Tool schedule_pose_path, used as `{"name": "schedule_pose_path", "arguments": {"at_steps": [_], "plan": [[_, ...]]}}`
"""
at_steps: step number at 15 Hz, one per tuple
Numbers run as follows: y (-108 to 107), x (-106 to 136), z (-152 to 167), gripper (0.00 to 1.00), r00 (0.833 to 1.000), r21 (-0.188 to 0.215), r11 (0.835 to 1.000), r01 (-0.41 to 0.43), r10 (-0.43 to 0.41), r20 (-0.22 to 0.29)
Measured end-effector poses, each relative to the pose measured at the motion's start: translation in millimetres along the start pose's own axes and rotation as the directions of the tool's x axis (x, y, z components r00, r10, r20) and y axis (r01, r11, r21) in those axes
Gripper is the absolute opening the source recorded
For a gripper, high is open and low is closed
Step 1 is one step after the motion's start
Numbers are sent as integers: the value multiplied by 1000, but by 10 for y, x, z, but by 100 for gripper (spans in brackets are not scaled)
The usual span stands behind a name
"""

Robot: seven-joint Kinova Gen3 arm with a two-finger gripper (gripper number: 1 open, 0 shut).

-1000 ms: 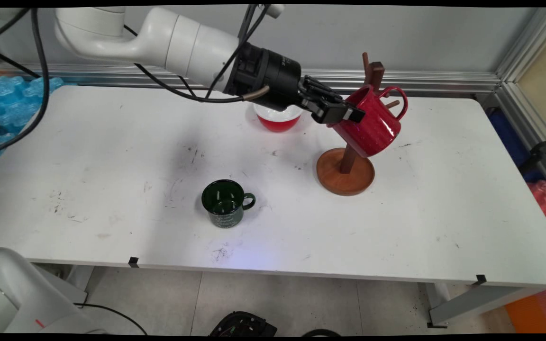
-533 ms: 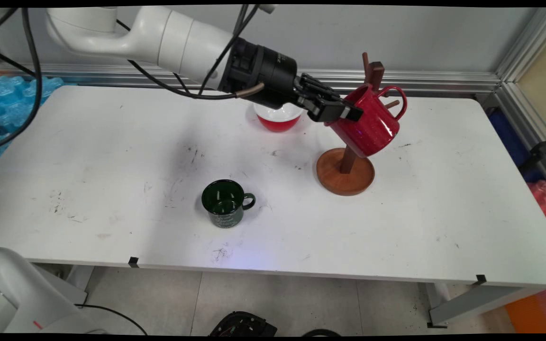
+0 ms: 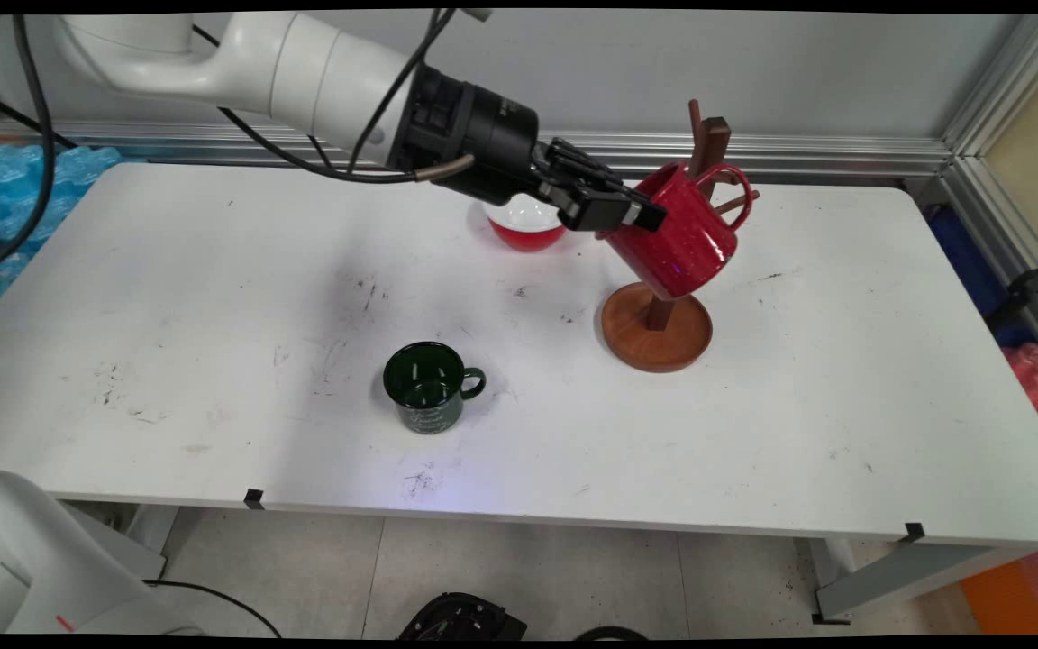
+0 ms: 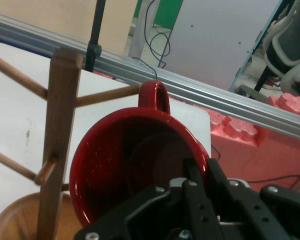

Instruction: Place the picked object on the table

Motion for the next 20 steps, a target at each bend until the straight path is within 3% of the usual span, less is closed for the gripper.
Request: {"name": "schedule_pose_path", "arguments": {"at_steps": [20], "plan": [[-437, -310, -578, 0, 995, 46, 998, -51, 47, 93]]}}
